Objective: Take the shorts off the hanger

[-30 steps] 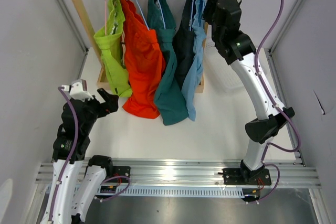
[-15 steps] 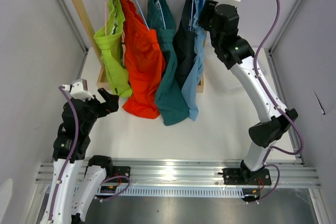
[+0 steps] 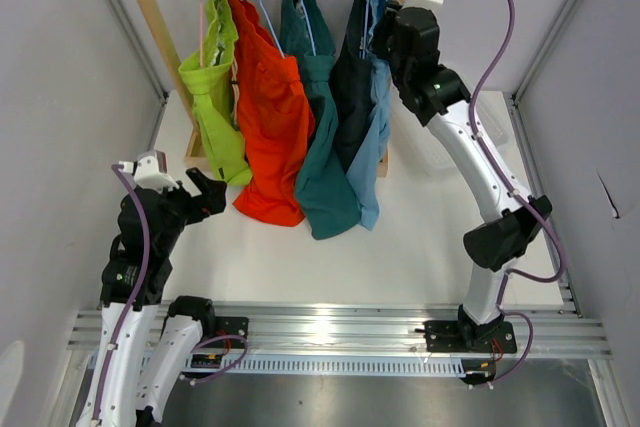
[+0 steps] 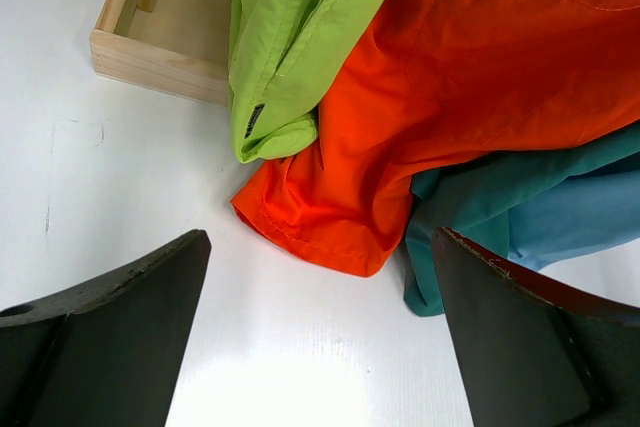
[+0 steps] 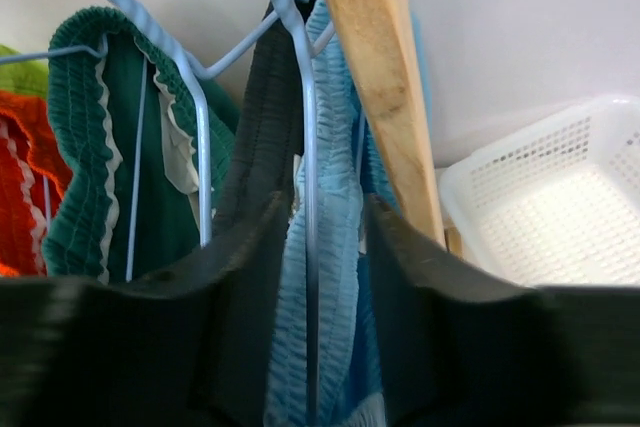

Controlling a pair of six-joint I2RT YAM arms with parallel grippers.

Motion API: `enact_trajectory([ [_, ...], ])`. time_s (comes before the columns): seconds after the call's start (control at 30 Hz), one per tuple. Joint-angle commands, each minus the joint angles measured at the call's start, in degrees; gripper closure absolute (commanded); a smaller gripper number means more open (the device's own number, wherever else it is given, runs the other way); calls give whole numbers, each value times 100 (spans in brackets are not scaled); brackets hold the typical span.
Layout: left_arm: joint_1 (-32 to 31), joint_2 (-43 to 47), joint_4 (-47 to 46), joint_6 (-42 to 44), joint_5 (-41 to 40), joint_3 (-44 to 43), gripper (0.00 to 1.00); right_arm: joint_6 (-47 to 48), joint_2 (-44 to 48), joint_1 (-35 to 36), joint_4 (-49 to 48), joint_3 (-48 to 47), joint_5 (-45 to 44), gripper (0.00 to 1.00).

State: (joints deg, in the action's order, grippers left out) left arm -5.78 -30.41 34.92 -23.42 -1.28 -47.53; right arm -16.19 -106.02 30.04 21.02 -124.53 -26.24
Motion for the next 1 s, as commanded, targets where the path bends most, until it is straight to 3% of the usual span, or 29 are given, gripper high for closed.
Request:
enact_trajectory([
  [0.0, -28, 18, -125, 118, 40, 33, 1, -69, -252, -7, 78, -528, 57, 65],
  [0.03, -28, 18, -125, 118, 40, 33, 1, -69, -314, -16, 122, -589, 66, 70],
  [0.07, -28, 9, -125, 118, 31, 33, 1, -86, -401, -42, 218, -729, 75, 82],
  [0.17, -28, -8, -125, 127, 5, 24, 1, -95, -446, -77, 341, -871, 66, 99],
  [0.2, -28, -8, -117, 127, -4, 24, 1, -78, -429, -77, 351, -880, 66, 100],
  [0.67, -28, 71, -134, 154, -347, -397, 1, 475, 775, 28, 404, -871, 462, 100],
  [0.83, -46, -455, -476, 267, 407, -1451, 1, 651, 951, -16, 456, -1003, 550, 100],
  [0.97, -343, -1499, -530, 399, 1260, -2453, 1, 494, 1257, -34, 623, -863, 506, 100],
])
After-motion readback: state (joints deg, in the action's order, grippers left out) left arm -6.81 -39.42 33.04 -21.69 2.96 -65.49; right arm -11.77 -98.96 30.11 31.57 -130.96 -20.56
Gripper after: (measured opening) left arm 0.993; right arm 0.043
